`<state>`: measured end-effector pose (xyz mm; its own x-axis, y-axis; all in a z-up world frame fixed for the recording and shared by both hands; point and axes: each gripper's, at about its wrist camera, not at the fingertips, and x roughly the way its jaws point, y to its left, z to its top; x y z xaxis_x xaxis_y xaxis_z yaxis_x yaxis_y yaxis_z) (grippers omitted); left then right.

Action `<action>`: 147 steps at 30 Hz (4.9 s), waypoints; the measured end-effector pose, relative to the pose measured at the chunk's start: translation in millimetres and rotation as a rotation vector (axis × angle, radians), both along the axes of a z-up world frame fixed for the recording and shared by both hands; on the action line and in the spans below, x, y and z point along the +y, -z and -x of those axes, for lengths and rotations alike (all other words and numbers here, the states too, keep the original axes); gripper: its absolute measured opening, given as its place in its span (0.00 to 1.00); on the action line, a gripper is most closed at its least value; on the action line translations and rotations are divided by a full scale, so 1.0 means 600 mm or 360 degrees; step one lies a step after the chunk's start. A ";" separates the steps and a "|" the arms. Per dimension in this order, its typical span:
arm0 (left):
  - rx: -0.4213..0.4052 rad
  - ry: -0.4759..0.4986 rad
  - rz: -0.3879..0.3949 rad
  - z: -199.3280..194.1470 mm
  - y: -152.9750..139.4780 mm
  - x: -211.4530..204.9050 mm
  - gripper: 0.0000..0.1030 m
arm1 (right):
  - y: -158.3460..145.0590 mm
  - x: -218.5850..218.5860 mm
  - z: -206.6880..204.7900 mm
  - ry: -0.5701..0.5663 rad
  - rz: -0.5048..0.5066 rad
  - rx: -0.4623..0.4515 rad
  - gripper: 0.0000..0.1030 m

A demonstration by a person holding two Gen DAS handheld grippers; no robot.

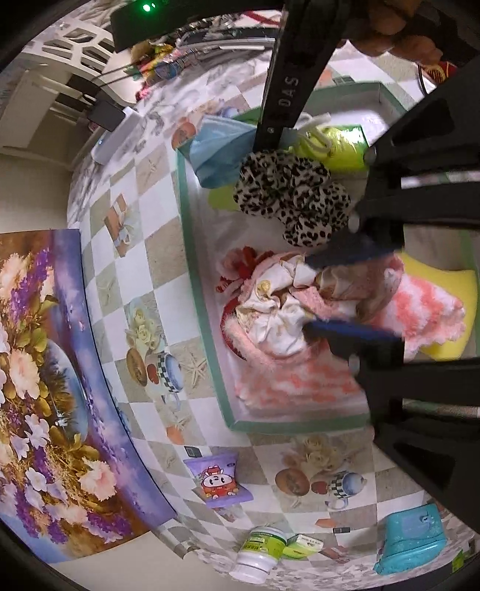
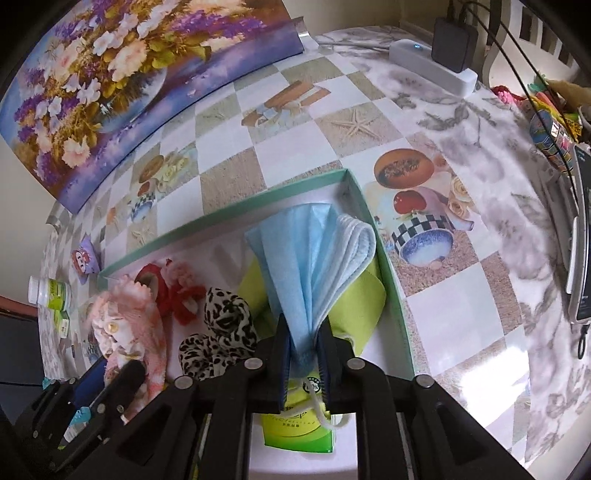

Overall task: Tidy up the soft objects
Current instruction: 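Carry the mask and floral scrunchie over the tray and release both grippers there, then move both open grippers from the tray toward the green tissue pack and purple snack bag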

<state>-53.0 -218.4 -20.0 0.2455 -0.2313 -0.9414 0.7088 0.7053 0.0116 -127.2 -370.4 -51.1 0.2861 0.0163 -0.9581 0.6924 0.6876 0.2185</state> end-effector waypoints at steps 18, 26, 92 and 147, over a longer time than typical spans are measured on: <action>-0.0006 -0.0253 0.0219 -0.054 -0.096 0.086 0.81 | -0.086 0.013 -0.003 -0.0034 0.0183 -0.0084 0.43; -0.0037 -0.0540 0.0153 -0.116 -0.085 0.168 0.82 | -0.113 0.056 -0.024 -0.0156 0.0266 -0.0103 0.46; -0.0072 -0.1088 0.0119 -0.229 -0.080 0.422 1.00 | -0.116 0.334 -0.144 -0.0709 0.0425 -0.0093 1.00; 0.0032 -0.1226 0.0088 -0.361 -0.002 0.494 1.00 | -0.037 0.378 -0.349 -0.0716 0.0327 -0.0155 1.00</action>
<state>163.9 77.9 -19.0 0.3392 -0.0487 -0.9395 0.0173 0.9988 -0.0456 82.4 -143.5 -29.1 0.3823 -0.0275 -0.9236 0.3007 0.9489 0.0962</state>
